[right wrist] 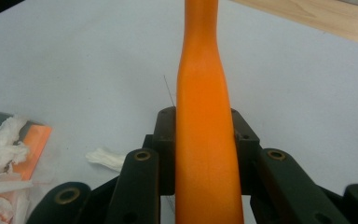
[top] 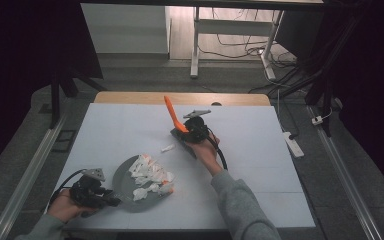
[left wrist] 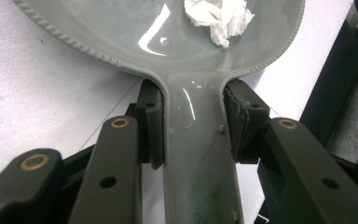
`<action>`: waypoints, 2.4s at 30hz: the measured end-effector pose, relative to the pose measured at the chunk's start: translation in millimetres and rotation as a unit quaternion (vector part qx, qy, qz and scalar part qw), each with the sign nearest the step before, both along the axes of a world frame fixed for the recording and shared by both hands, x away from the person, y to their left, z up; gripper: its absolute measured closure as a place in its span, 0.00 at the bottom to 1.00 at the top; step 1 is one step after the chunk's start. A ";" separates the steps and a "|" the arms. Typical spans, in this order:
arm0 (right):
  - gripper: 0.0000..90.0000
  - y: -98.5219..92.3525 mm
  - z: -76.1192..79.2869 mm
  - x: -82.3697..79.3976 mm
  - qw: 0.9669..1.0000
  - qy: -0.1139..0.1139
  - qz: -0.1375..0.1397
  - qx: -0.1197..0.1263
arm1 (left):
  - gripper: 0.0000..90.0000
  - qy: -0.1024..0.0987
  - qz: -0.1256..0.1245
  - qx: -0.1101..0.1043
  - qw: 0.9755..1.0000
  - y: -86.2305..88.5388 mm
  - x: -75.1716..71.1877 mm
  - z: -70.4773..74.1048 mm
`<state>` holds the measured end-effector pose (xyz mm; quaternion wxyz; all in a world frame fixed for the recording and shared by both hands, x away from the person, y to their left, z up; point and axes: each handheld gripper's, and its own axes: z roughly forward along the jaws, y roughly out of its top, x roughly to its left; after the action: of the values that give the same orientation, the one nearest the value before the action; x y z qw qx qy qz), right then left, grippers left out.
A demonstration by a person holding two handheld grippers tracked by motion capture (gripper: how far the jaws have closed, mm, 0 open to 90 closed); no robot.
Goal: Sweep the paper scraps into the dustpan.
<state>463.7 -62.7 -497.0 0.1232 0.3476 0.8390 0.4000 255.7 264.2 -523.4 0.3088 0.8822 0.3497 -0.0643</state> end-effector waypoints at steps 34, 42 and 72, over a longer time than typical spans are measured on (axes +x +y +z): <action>0.78 42.7 27.5 -82.6 0.991 -0.013 0.129 0.045 | 0.69 0.003 0.005 -0.001 1.000 -1.2 1.1 -0.3; 0.78 11.5 30.6 -61.2 0.997 -0.022 0.066 0.045 | 0.69 0.003 0.005 0.000 1.000 -1.1 1.1 -0.1; 0.78 77.2 19.5 -96.9 0.986 0.013 0.159 0.052 | 0.69 0.002 0.006 0.001 1.000 -1.6 0.4 0.1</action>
<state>366.8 14.5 -477.5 0.0288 0.2211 0.8633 0.4527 256.1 262.6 -523.2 0.3078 0.8801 0.3556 -0.0641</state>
